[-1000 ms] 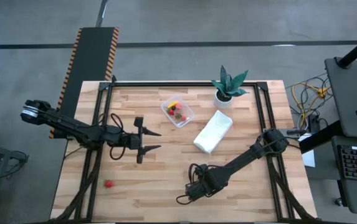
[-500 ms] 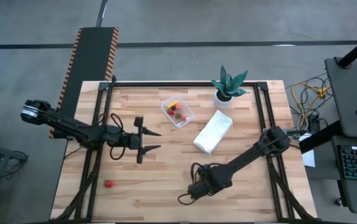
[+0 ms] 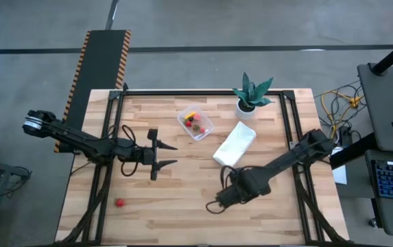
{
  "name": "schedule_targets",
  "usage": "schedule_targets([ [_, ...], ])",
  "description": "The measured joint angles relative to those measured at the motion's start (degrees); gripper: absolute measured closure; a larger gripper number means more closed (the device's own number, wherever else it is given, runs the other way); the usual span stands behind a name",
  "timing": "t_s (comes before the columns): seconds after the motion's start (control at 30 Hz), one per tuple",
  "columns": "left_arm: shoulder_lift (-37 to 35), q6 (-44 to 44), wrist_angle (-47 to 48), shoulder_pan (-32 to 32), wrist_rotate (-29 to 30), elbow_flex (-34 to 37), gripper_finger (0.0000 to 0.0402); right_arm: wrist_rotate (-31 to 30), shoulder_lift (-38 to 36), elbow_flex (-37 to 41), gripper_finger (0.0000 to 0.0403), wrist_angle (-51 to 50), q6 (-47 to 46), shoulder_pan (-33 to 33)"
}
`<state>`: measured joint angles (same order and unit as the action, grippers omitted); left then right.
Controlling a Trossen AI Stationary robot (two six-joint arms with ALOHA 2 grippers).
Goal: Pick and placing Produce into tupperware
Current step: Put the strawberry into the transparent bin
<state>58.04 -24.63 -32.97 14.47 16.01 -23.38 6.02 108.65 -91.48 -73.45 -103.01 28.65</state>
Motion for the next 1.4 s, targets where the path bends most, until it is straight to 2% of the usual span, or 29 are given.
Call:
schedule_targets([
  [0.2,0.0,-0.2,0.0,0.0,0.8,0.0,0.0207,-3.1,-2.0,0.0,0.0273,-3.5,6.6,-3.9],
  [0.33,0.0,-0.2,0.0,0.0,0.8,0.0,0.0207,-6.9,-2.2,0.0,0.0273,-4.3,15.4,-7.8],
  [0.7,0.0,-0.2,0.0,0.0,0.8,0.0,0.0207,-28.2,-2.2,0.0,0.0273,0.0,42.0,-18.6],
  [0.9,-0.1,-0.2,0.0,0.0,1.0,0.0,0.0207,-38.5,-2.1,1.0,0.0273,10.5,53.3,-22.3],
  [1.1,-0.1,-0.2,0.0,0.0,1.7,0.0,0.0207,-47.9,-2.1,6.4,0.0273,21.5,61.8,-24.9],
  [1.23,-0.1,-0.1,0.0,0.0,2.5,0.0,0.0207,-48.4,-2.0,11.9,0.0273,34.5,69.9,-27.7],
  [1.33,-0.1,-0.1,0.0,0.0,2.5,0.0,0.0207,-46.4,-2.0,15.1,0.0273,44.7,75.9,-30.1],
  [1.4,-0.1,-0.1,0.0,0.0,2.5,0.0,0.0207,-44.5,-2.0,16.5,0.0273,47.6,77.6,-31.9],
])
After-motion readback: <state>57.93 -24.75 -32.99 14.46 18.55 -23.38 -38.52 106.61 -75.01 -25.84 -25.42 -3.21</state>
